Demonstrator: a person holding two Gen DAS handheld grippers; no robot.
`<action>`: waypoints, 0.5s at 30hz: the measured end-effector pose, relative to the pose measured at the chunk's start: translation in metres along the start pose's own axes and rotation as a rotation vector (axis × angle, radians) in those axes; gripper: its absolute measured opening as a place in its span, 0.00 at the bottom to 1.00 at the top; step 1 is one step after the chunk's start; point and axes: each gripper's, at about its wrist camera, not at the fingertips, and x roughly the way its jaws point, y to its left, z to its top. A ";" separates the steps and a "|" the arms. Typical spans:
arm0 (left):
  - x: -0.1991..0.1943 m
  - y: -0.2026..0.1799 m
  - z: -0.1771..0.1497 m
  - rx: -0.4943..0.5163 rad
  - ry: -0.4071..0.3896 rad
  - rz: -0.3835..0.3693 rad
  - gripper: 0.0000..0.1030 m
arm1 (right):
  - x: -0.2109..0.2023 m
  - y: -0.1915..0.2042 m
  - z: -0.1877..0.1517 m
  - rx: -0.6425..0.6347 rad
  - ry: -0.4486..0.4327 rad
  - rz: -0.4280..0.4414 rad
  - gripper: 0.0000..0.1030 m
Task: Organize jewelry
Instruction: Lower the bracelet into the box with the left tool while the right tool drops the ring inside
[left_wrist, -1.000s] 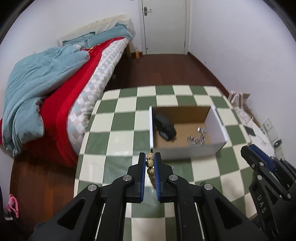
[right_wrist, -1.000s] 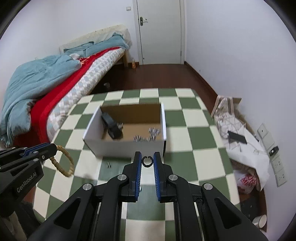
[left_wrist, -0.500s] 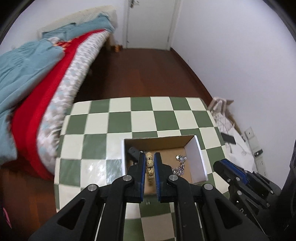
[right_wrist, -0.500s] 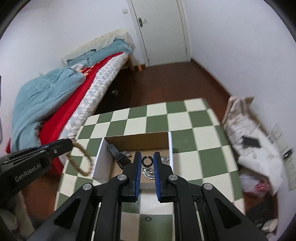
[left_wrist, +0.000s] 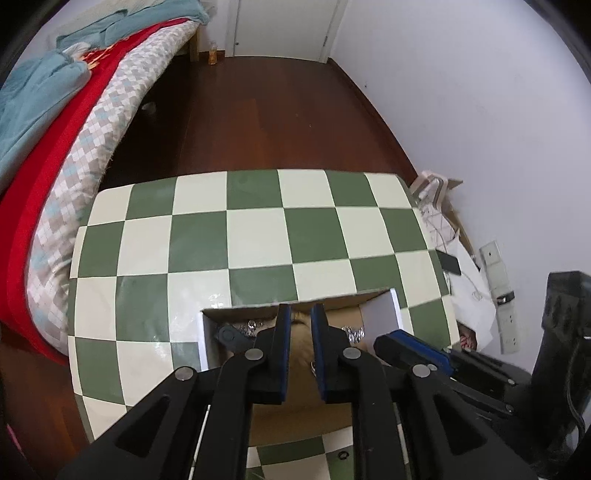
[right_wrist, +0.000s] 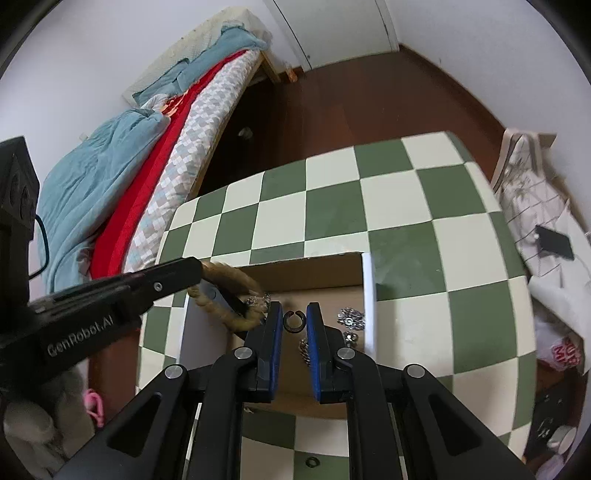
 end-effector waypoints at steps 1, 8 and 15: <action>-0.001 0.000 0.002 -0.002 -0.006 0.013 0.17 | 0.002 -0.002 0.002 0.017 0.011 0.008 0.14; -0.029 0.017 -0.005 -0.024 -0.122 0.136 0.93 | -0.014 -0.006 0.001 0.039 -0.035 -0.013 0.58; -0.046 0.040 -0.045 -0.029 -0.194 0.325 1.00 | -0.035 0.006 -0.017 -0.028 -0.086 -0.160 0.79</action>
